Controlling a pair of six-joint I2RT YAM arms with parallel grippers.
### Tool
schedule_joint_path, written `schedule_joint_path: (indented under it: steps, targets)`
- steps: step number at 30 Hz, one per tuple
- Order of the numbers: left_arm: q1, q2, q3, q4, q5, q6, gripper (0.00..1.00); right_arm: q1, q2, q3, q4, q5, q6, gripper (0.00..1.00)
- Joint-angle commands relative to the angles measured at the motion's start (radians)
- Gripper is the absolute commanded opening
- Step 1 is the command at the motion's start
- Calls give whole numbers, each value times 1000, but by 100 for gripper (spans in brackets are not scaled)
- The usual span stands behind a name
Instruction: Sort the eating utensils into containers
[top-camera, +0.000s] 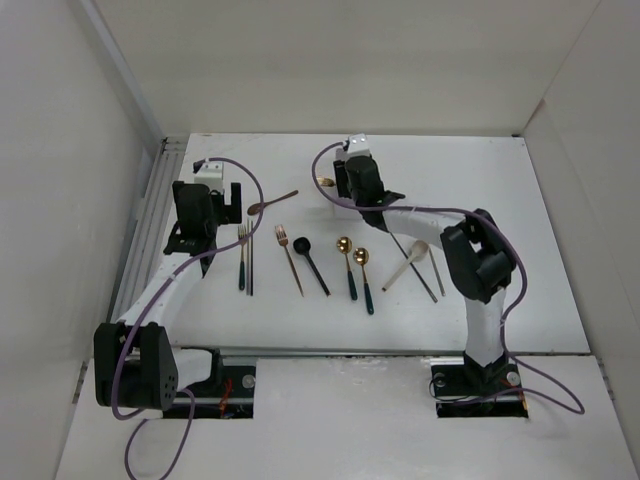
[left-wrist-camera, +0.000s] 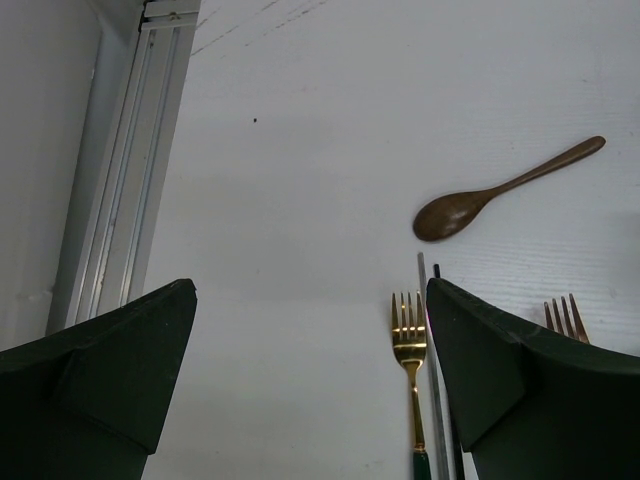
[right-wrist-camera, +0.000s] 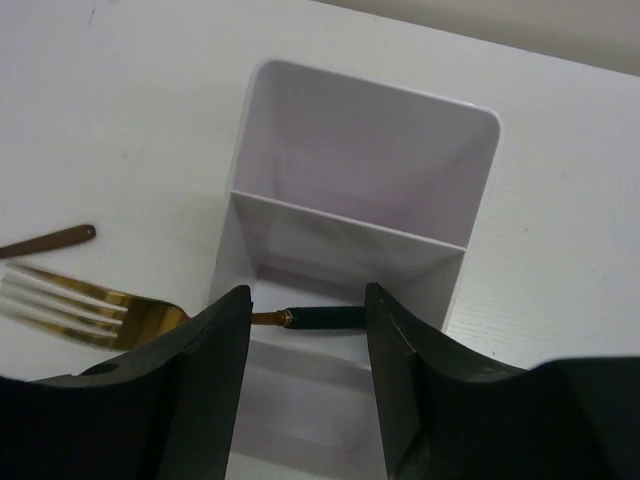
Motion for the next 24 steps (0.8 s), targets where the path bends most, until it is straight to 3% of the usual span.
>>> schedule_joint_path:
  steps: [1,3,7,13,16,19,24]
  targets:
    - [-3,-33,-12,40,-1,-5,100,17,-124,-15,15,12,-14,56]
    - [-3,-33,-12,40,-1,-5,100,26,-206,-28,24,21,-23,58]
    - [-3,-24,-12,40,-1,4,100,26,-390,-89,-70,21,-14,100]
    - [-3,-15,-21,58,8,-5,100,26,-581,-170,-429,-8,155,99]
    - [-3,-4,-21,58,17,-5,100,-33,-626,-234,-634,-126,291,83]
    - [-3,7,-21,67,29,-14,100,-102,-682,-331,-688,-217,356,65]
    - [-3,7,-12,67,49,-14,100,-184,-761,-486,-688,-315,402,61]
